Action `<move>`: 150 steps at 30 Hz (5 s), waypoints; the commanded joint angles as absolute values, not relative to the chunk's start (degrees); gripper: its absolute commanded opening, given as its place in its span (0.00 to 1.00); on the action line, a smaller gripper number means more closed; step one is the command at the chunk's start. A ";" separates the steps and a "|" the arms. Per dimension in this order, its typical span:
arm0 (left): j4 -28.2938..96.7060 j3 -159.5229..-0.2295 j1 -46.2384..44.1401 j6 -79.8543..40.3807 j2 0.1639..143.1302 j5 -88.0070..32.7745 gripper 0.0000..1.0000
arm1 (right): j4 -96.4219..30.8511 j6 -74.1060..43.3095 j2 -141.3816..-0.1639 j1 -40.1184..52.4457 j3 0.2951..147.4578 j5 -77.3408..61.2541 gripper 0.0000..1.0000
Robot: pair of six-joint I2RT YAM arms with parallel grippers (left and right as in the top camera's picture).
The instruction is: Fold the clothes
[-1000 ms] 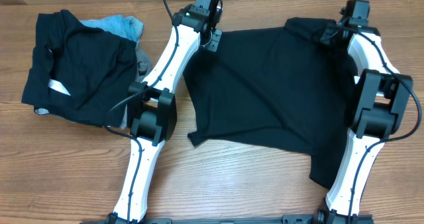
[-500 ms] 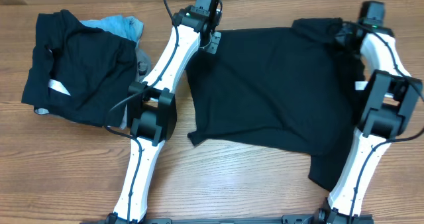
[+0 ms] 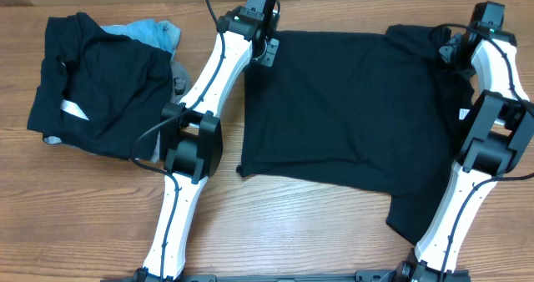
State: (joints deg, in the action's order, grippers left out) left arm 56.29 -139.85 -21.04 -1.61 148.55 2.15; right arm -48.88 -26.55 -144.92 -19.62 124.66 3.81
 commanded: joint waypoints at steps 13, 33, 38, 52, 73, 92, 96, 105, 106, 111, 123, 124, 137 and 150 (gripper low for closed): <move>61.47 -147.17 -20.93 -5.76 142.76 -2.39 0.04 | -80.09 -23.00 -118.06 -14.96 138.08 3.27 0.04; 40.73 -136.22 -20.29 2.07 143.28 -9.13 0.04 | -57.23 -25.28 -69.34 17.98 57.91 -9.80 0.04; 35.14 -130.02 -20.71 7.20 143.31 -10.59 0.04 | -51.22 -24.34 -75.68 25.08 51.96 -8.58 0.04; 31.22 -124.81 -20.71 10.46 147.76 -10.61 0.04 | -39.44 -5.45 -90.19 28.32 52.16 -15.03 0.04; 28.99 -124.81 -21.02 6.00 147.76 -9.91 0.04 | -26.79 0.47 -99.31 39.38 53.65 -8.97 0.04; 29.32 -124.81 -20.82 6.24 147.76 -9.91 0.04 | -27.46 1.28 -106.85 39.38 53.65 -11.29 0.04; 29.32 -124.81 -20.29 6.22 147.76 -9.91 0.04 | -33.54 -1.96 -106.85 39.38 53.67 -16.86 0.04; 29.30 -124.81 -20.10 6.24 147.76 -9.91 0.04 | -41.39 -1.63 -106.56 39.13 57.34 -22.26 0.04; 29.30 -124.84 -20.05 6.22 147.74 -9.91 0.04 | -42.54 -1.45 -106.26 39.13 58.78 -22.22 0.04; 31.33 -126.78 -19.25 6.24 147.20 -9.89 0.04 | -46.98 -1.43 -101.67 39.07 65.21 -22.17 0.04; 28.10 -132.77 -18.52 6.90 148.55 -10.15 0.04 | -41.65 -12.45 -85.41 23.22 65.93 -6.68 0.04; 25.98 -132.75 -18.96 6.90 149.05 -10.15 0.04 | -41.47 -12.43 -86.76 22.11 65.67 -6.59 0.04; 27.66 -132.55 -25.82 10.22 152.64 -9.87 0.04 | -41.56 -30.81 -100.27 17.76 65.12 5.54 0.04; 32.93 -132.42 -24.93 10.72 155.92 -5.80 0.04 | -36.77 -32.80 -106.61 15.38 63.05 3.20 0.04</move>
